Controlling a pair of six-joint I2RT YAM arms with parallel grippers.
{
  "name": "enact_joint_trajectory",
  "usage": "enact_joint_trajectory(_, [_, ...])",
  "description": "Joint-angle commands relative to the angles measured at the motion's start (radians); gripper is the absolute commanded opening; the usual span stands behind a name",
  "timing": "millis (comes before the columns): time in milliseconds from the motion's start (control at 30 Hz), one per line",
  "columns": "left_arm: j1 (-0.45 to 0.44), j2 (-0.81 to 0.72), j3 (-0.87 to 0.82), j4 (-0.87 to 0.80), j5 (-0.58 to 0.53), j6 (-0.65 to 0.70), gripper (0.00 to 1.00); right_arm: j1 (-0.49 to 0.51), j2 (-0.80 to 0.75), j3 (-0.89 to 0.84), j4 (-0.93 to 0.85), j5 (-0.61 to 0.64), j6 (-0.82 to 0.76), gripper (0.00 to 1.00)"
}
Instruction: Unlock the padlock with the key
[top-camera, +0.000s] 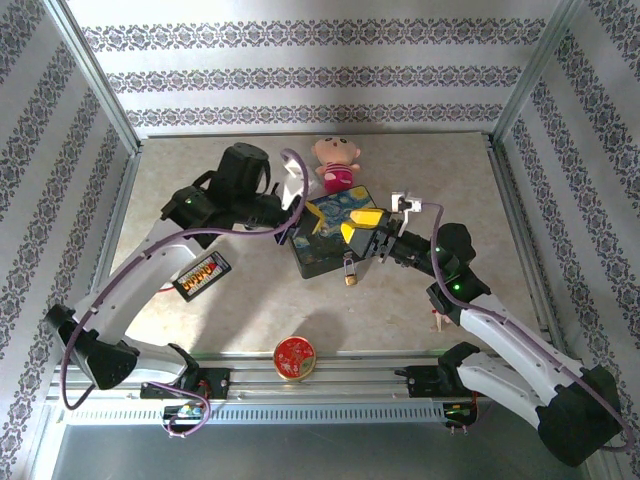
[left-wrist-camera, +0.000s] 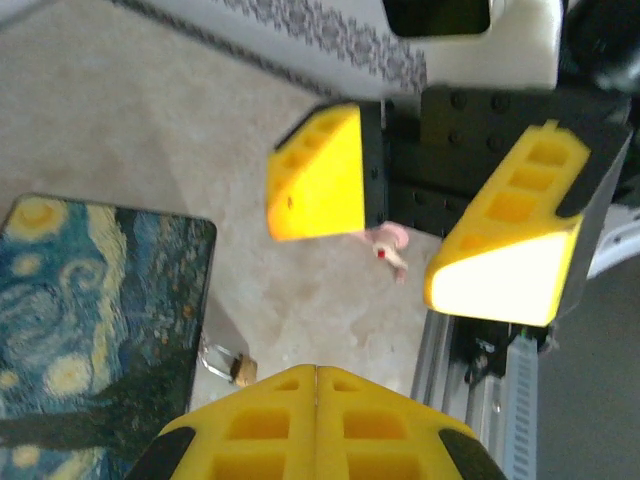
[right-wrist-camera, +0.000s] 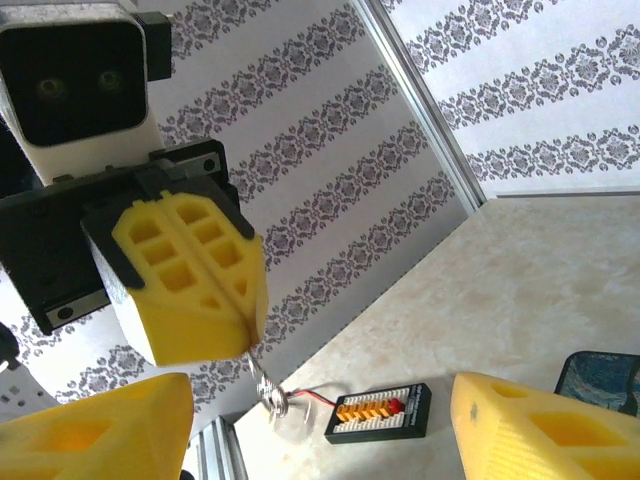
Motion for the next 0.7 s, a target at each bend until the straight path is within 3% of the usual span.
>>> enact_joint_trajectory(0, [0.001,0.024,0.046,-0.169,-0.058,0.065,0.0,0.002,-0.005,-0.007,0.013,-0.028,-0.035,0.68])
enact_joint_trajectory(133, [-0.027,0.061,0.127,-0.257,-0.064,0.083,0.0,0.002,0.019,0.011,-0.024,-0.03,-0.034,0.66])
enact_joint_trajectory(667, [-0.032,0.033,0.089,-0.12,-0.014,0.051,0.0,0.064,0.162,0.1,0.034,-0.204,-0.052,0.49])
